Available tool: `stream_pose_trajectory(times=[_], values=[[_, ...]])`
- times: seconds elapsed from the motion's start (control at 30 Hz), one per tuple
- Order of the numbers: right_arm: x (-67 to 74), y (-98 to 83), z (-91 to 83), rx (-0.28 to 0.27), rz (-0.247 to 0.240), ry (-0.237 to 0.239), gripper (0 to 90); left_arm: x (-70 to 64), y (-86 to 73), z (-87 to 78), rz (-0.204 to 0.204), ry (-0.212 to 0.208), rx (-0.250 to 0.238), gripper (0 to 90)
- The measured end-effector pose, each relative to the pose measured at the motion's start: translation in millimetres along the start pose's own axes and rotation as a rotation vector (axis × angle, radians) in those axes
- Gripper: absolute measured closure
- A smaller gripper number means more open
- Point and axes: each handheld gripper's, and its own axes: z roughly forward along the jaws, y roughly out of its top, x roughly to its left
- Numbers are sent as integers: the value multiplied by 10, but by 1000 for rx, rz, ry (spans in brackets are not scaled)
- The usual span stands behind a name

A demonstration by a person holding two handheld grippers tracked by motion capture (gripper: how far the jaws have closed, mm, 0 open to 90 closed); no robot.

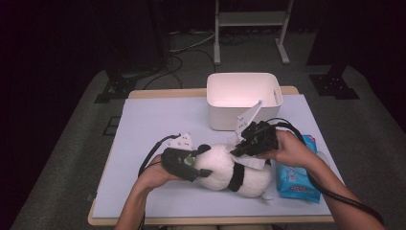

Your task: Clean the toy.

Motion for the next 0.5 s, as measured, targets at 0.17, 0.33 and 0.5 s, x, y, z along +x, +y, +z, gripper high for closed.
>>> stream_pose_trajectory(times=[0.17, 0.33, 0.5], values=[[-25, -119, -28, -1, 23, -2, 869, 1, -1, 0, 0, -1, -1, 304], [-57, -225, -102, -17, 45, -16, 869, 3, -11, -1, -3, -2, 1, 304], [-125, -368, -180, -33, 82, -33, 869, 11, -16, 1, -5, -2, 2, 304]])
